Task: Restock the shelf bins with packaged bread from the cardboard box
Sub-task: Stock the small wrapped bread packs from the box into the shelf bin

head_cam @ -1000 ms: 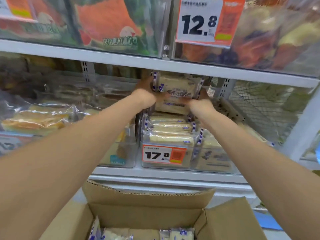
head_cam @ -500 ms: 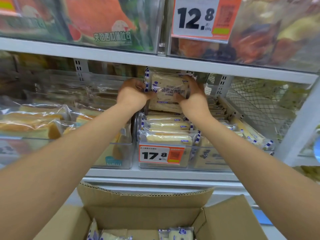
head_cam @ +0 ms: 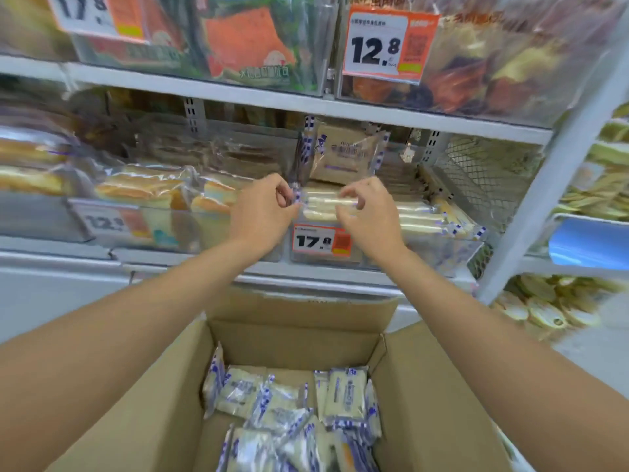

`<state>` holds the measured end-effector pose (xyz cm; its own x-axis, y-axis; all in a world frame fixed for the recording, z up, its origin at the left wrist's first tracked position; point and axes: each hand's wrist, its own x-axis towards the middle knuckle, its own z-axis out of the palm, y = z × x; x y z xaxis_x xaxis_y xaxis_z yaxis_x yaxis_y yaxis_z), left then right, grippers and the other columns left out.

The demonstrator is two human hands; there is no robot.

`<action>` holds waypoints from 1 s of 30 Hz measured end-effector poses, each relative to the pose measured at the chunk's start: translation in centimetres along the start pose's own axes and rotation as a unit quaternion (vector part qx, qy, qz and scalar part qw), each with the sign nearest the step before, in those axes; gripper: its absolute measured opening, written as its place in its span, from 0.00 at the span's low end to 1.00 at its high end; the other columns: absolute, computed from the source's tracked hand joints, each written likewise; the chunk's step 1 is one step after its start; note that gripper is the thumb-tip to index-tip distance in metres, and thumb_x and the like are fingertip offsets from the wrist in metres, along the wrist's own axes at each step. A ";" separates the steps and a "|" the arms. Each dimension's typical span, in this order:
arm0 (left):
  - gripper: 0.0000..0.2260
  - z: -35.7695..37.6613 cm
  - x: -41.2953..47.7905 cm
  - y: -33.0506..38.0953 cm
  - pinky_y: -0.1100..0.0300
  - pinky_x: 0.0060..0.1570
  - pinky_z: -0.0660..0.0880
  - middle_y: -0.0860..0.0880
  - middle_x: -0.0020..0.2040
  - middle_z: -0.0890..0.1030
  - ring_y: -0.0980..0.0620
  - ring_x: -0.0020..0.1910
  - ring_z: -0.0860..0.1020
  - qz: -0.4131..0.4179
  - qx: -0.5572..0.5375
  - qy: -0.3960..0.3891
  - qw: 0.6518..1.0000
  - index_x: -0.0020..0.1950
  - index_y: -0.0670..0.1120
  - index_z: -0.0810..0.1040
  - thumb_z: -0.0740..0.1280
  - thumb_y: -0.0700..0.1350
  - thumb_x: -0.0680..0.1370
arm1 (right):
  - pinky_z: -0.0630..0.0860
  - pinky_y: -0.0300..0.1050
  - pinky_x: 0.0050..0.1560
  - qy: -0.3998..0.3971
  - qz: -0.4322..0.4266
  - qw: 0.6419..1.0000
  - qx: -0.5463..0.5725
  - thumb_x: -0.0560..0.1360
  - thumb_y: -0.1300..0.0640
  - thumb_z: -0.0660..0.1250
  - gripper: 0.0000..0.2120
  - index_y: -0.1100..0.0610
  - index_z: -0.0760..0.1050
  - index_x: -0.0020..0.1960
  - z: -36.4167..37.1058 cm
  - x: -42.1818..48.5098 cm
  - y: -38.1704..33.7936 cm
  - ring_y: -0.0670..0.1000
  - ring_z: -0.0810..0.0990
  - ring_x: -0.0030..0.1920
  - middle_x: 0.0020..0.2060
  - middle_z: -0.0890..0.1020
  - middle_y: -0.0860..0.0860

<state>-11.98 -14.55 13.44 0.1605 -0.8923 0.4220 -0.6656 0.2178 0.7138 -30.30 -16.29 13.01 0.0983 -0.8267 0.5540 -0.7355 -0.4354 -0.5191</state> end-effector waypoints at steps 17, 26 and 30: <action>0.08 2.3 -20.1 -22.6 0.56 0.50 0.75 0.47 0.37 0.79 0.46 0.43 0.80 -0.321 0.017 -0.249 0.914 0.39 0.47 0.77 0.73 0.36 0.71 | 0.74 0.47 0.58 -0.533 0.317 0.784 0.008 0.77 0.63 0.66 0.22 0.60 0.69 0.70 18.8 -26.1 12.2 0.57 0.75 0.65 0.68 0.73 0.55; 0.06 5.0 -21.6 -22.9 0.70 0.42 0.72 0.50 0.47 0.78 0.55 0.46 0.78 -0.303 0.034 -0.329 0.894 0.51 0.48 0.77 0.69 0.40 0.75 | 0.75 0.47 0.60 -0.574 0.359 0.736 0.001 0.72 0.57 0.74 0.29 0.56 0.70 0.71 22.2 -28.6 16.2 0.54 0.78 0.58 0.55 0.77 0.52; 0.08 5.9 -21.9 -22.3 0.66 0.46 0.74 0.47 0.52 0.79 0.51 0.53 0.78 -0.330 0.023 -0.333 0.883 0.53 0.47 0.77 0.68 0.41 0.75 | 0.80 0.52 0.50 -0.489 0.359 0.790 0.089 0.72 0.63 0.74 0.22 0.58 0.73 0.63 21.2 -27.4 16.7 0.56 0.80 0.42 0.43 0.78 0.57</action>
<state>-4.97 -2.17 -14.99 0.0702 -0.8566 -0.5112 -0.6187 -0.4394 0.6513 -31.10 -8.46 -24.66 0.2342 -0.7254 -0.6473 -0.7399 0.2989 -0.6026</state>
